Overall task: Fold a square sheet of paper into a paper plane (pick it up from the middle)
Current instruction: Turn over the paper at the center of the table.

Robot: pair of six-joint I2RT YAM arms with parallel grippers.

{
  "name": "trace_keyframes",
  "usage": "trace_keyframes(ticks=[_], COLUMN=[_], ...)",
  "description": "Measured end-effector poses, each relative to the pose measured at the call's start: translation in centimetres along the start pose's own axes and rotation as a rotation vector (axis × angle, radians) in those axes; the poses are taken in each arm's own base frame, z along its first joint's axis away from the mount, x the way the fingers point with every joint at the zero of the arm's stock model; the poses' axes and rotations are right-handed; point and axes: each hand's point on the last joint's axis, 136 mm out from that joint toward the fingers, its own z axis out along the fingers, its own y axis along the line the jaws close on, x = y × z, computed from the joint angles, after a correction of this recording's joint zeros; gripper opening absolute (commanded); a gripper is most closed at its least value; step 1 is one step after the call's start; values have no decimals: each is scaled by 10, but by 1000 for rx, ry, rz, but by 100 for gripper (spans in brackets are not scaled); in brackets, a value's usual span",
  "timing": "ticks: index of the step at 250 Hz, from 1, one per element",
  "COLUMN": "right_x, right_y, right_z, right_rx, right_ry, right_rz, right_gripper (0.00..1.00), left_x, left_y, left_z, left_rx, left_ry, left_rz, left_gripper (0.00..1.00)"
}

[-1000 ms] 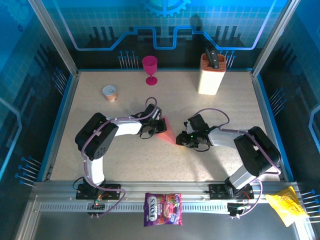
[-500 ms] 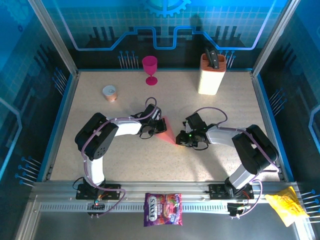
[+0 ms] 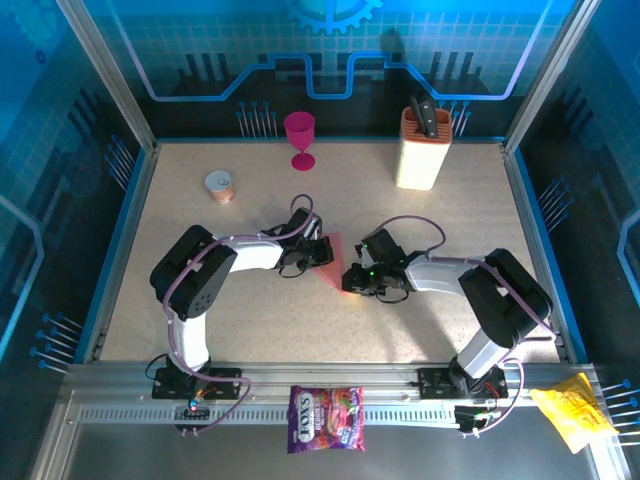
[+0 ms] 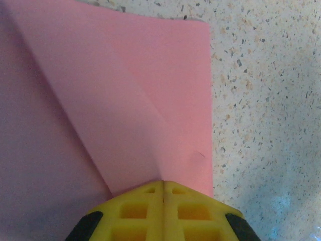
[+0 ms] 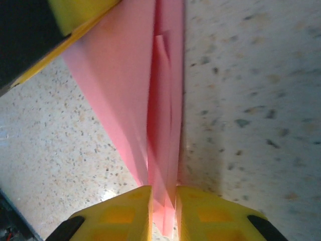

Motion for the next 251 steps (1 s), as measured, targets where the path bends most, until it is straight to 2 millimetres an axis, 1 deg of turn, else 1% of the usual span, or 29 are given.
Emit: trace_keyframes(ticks=[29,67,192,251], right_x=[-1,-1,-6,-18], right_y=[1,3,8,21], right_z=[5,6,5,13], right_rx=[-17,-39,-201,-295], right_ry=[6,5,-15,-45], right_rz=[13,35,186,198], right_gripper=[22,25,26,26], left_x=[0,0,0,-1], left_y=[-1,0,-1,-1], left_z=[0,1,1,2], left_rx=[5,9,25,34], left_ry=[1,2,2,2], left_rz=[0,-2,-3,-4], left_gripper=[0,0,0,0])
